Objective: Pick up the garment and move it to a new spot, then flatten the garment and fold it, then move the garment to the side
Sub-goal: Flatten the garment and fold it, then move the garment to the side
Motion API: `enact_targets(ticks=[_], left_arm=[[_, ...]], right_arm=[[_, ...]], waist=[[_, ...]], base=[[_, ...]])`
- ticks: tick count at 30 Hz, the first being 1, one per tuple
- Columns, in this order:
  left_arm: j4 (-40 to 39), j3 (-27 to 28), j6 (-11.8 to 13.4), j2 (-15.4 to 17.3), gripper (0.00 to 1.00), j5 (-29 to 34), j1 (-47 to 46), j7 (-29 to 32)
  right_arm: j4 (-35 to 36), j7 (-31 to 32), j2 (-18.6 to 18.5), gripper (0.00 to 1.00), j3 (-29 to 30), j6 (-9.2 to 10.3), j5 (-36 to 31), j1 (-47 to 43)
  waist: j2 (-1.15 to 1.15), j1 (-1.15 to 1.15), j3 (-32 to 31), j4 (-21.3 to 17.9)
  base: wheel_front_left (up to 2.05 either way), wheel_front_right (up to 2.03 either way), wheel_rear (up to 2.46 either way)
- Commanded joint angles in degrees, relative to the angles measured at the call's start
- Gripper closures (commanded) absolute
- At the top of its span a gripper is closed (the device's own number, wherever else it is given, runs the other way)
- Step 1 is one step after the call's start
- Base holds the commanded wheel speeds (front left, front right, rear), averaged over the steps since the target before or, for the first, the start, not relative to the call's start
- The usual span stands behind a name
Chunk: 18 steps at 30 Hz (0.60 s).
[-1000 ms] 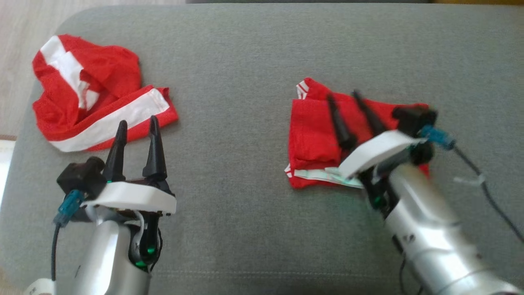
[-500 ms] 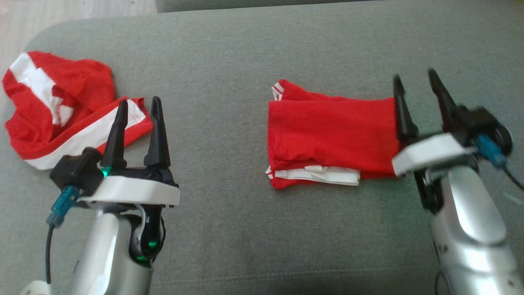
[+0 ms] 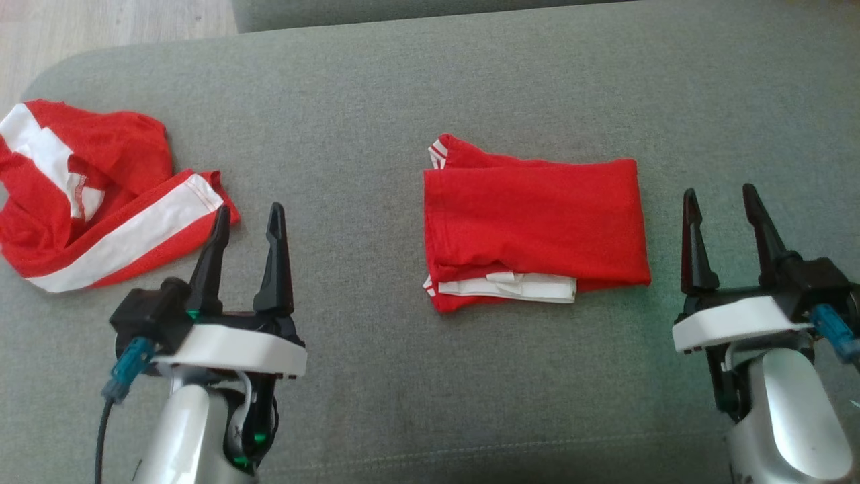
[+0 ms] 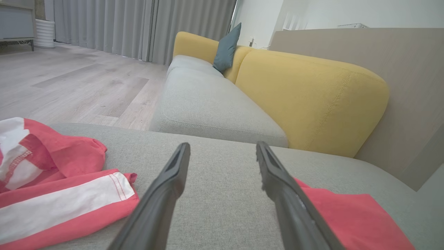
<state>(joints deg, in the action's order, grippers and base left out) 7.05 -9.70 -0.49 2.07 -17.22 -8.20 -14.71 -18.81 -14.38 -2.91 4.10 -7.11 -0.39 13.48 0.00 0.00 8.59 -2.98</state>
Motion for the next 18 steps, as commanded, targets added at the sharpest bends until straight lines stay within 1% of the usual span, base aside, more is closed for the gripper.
enact_targets(ticks=[1,6,11,18], left_arm=[[-2.04,1.52,0.15,0.81,0.00,0.63,-1.00,-0.29],[-2.06,1.34,0.27,0.81,0.00,0.87,-1.30,-0.29],[-2.25,1.04,0.24,0.81,0.00,1.00,-2.00,-0.29],[-1.61,0.33,-0.19,0.81,0.00,1.23,-3.27,-0.29]], right_arm=[[2.27,-0.61,0.01,0.00,-1.33,-0.37,0.54,0.85],[2.42,-0.55,0.01,0.00,-1.38,-0.37,0.88,0.58],[1.57,0.81,0.02,0.00,-0.85,-0.37,1.44,0.80],[-3.90,3.36,0.02,0.00,-1.18,-0.37,7.04,3.26]], waist=[[0.00,0.00,-0.08,0.02],[0.00,0.00,0.01,0.13],[0.00,0.00,0.98,0.53],[0.00,0.00,4.05,1.74]], base=[[0.00,0.00,0.00],[0.00,0.00,0.00],[0.00,0.00,0.00],[0.00,0.00,0.00]])
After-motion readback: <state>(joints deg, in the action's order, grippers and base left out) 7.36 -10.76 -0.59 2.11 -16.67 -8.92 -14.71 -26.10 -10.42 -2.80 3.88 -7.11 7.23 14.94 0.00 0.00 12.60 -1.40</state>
